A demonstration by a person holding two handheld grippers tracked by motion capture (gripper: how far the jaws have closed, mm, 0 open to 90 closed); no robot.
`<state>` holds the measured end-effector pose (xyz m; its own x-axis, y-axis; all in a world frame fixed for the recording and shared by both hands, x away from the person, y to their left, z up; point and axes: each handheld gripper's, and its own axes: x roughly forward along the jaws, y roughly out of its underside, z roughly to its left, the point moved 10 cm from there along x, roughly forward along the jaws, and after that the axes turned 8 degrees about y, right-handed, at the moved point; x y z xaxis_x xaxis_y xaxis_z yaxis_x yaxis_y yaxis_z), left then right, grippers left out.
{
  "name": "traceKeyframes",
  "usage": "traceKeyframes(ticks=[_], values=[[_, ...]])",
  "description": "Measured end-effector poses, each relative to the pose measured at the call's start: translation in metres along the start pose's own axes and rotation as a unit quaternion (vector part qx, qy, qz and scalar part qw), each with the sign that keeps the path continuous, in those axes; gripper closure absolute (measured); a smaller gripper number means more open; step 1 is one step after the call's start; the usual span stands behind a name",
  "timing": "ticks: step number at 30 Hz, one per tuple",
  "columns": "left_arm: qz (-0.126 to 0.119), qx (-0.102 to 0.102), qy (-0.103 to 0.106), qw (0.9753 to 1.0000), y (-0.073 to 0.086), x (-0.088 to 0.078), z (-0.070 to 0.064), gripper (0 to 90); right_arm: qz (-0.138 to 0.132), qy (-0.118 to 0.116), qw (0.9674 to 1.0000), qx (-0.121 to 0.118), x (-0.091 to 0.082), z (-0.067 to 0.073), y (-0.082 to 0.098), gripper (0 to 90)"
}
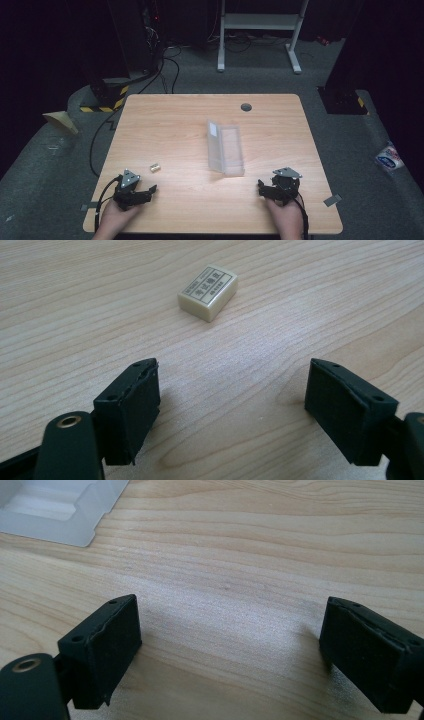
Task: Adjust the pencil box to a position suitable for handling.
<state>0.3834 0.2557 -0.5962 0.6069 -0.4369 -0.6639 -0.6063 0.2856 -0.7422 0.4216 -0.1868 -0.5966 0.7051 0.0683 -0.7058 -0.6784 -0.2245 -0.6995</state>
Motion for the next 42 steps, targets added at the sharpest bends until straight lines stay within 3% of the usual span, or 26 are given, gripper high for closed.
traceKeyframes(ticks=[19, 21, 24, 26, 28, 35, 42], values=[[0.000, -0.002, -0.003, 1.0000, 0.001, 0.000, -0.001, 21.1, -0.006, -0.009, 0.9999, -0.011, -0.003, 0.002, 0.001, 12.4], [0.006, -0.003, -0.003, 1.0000, 0.002, 0.000, 0.000, 14.2, -0.008, -0.010, 0.9998, -0.014, -0.003, 0.003, 0.002, 13.9], [0.008, 0.003, 0.003, 1.0000, 0.002, 0.000, 0.001, 13.8, -0.013, -0.012, 0.9996, -0.024, -0.005, 0.005, 0.001, 15.2], [0.012, 0.008, 0.008, 0.9999, 0.003, 0.001, -0.001, 11.0, -0.020, -0.009, 0.9991, -0.036, -0.006, 0.008, 0.001, 16.3], [0.017, 0.011, 0.017, 0.9997, 0.003, 0.002, -0.003, 5.4, -0.014, -0.023, 0.9989, -0.040, -0.009, 0.015, 0.002, 20.0], [0.024, 0.013, 0.017, 0.9995, 0.004, 0.003, -0.002, 2.3, -0.020, -0.026, 0.9983, -0.049, -0.011, 0.025, 0.001, 24.4], [0.021, 0.006, 0.013, 0.9997, 0.005, 0.001, 0.000, 2.8, -0.022, -0.041, 0.9982, -0.038, -0.016, 0.032, -0.001, 27.9]])
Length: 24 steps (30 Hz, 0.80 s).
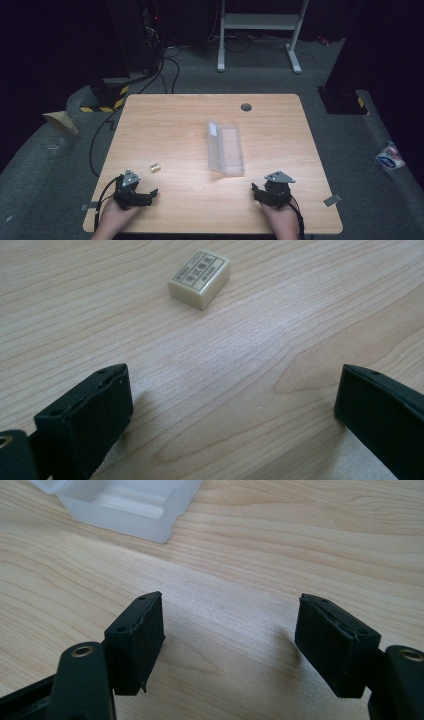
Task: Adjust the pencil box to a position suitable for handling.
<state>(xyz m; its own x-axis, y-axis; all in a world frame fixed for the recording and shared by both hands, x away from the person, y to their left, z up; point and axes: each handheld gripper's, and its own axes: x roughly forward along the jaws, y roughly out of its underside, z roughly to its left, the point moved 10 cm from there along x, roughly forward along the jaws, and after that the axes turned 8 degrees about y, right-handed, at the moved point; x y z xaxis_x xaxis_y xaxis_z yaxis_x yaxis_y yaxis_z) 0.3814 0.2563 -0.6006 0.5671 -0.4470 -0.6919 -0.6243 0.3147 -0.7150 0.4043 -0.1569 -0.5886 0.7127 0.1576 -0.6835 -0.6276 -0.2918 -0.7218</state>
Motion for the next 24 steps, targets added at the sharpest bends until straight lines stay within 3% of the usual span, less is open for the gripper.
traceKeyframes(ticks=[11, 18, 24], values=[[-0.001, 0.004, 0.002, 1.0000, 0.000, 0.001, 0.000, 2.9, -0.008, -0.012, 0.9996, -0.025, 0.002, 0.023, -0.017, 38.2], [0.001, 0.005, 0.005, 1.0000, 0.000, 0.001, -0.001, 2.7, -0.022, -0.033, 0.9991, -0.017, 0.006, 0.034, -0.044, 43.2], [0.002, 0.007, 0.006, 1.0000, 0.000, 0.000, -0.001, 2.7, -0.022, -0.027, 0.9992, -0.018, 0.015, 0.039, -0.056, 50.6]])
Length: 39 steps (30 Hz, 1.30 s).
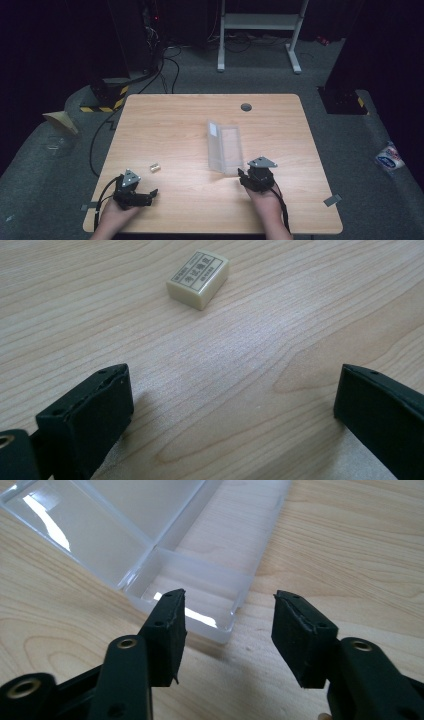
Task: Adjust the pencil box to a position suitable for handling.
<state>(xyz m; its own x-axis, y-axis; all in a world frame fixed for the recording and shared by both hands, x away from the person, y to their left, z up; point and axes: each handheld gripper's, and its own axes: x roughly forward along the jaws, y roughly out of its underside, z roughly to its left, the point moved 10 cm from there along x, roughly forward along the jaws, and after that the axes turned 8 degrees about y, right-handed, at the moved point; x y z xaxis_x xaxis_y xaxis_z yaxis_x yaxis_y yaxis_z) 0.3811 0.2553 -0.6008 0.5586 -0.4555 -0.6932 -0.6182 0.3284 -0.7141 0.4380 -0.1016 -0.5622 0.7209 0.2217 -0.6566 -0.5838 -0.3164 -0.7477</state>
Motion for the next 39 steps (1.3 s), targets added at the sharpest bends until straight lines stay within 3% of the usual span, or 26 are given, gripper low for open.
traceKeyframes(ticks=[3, 10, 20, 27, 30, 39], values=[[0.000, 0.000, 0.000, 1.0000, 0.000, 0.000, 0.000, 2.8, 0.004, 0.006, 1.0000, 0.001, 0.008, 0.000, -0.002, 61.1], [-0.001, 0.000, 0.000, 1.0000, 0.000, 0.000, 0.000, 3.3, 0.018, -0.001, 0.9997, 0.018, 0.017, 0.001, 0.000, 67.5], [-0.001, 0.001, 0.002, 1.0000, 0.000, -0.001, -0.001, 3.7, 0.022, 0.004, 0.9995, 0.024, 0.018, 0.005, 0.001, 69.4], [-0.002, 0.003, 0.003, 1.0000, 0.000, 0.000, -0.001, 3.9, 0.013, -0.038, 0.9991, 0.011, 0.013, 0.029, 0.000, 67.5], [-0.002, 0.003, 0.004, 1.0000, 0.000, 0.000, -0.001, 4.3, 0.002, -0.041, 0.9991, 0.010, 0.010, 0.035, -0.002, 66.7], [-0.004, 0.004, 0.005, 1.0000, 0.000, 0.000, -0.001, 5.2, -0.007, -0.036, 0.9992, 0.016, 0.013, 0.030, -0.013, 66.6]])
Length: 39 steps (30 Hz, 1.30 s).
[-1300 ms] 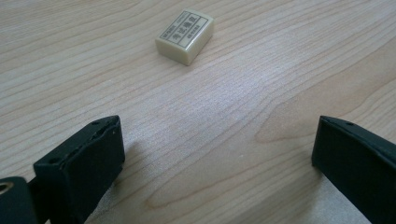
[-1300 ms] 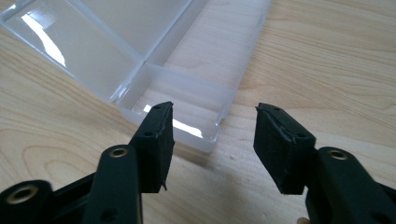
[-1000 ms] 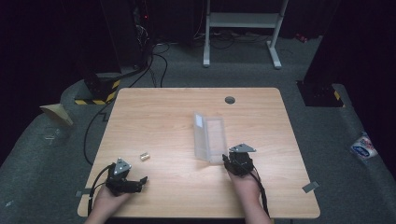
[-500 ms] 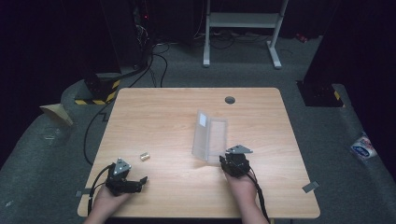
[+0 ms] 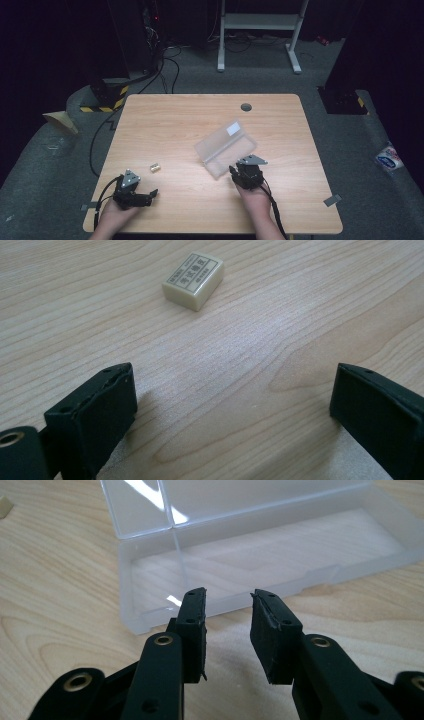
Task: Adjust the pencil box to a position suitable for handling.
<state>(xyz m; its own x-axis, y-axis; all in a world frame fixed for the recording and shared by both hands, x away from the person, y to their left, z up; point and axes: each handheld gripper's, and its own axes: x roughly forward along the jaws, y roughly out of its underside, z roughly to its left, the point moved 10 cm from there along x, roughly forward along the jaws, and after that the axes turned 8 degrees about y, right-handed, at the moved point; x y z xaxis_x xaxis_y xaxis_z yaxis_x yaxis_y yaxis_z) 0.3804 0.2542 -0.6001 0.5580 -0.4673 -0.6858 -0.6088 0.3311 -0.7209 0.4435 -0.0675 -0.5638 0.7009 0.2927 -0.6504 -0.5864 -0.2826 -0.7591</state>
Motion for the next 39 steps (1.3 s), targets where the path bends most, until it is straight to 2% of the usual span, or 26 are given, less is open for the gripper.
traceKeyframes(ticks=[5, 11, 17, 22, 26, 36, 39], values=[[-0.001, 0.001, 0.001, 1.0000, 0.000, 0.000, 0.000, 5.8, -0.004, -0.010, 0.9999, 0.000, 0.004, 0.008, -0.007, 68.5], [-0.001, 0.002, 0.002, 1.0000, 0.000, -0.001, -0.001, 6.9, -0.012, -0.027, 0.9992, -0.026, 0.014, 0.035, -0.013, 74.2], [-0.001, 0.009, 0.001, 1.0000, 0.000, -0.001, 0.000, 7.7, -0.002, -0.029, 0.9992, -0.026, 0.026, 0.046, -0.012, 74.9], [-0.002, 0.010, 0.002, 0.9999, 0.000, -0.001, 0.000, 8.2, 0.004, -0.026, 0.9995, -0.021, 0.035, 0.052, -0.015, 76.6], [-0.004, 0.007, 0.004, 1.0000, 0.000, -0.001, -0.001, 8.7, 0.003, -0.033, 0.9992, -0.022, 0.040, 0.059, -0.016, 77.8], [-0.003, 0.008, 0.007, 0.9999, 0.000, -0.002, -0.002, 10.1, 0.000, -0.054, 0.9980, -0.031, 0.049, 0.095, -0.026, 75.9], [-0.003, 0.009, 0.007, 0.9999, 0.000, -0.002, -0.002, 10.3, -0.001, -0.058, 0.9979, -0.030, 0.049, 0.099, -0.028, 75.4]])
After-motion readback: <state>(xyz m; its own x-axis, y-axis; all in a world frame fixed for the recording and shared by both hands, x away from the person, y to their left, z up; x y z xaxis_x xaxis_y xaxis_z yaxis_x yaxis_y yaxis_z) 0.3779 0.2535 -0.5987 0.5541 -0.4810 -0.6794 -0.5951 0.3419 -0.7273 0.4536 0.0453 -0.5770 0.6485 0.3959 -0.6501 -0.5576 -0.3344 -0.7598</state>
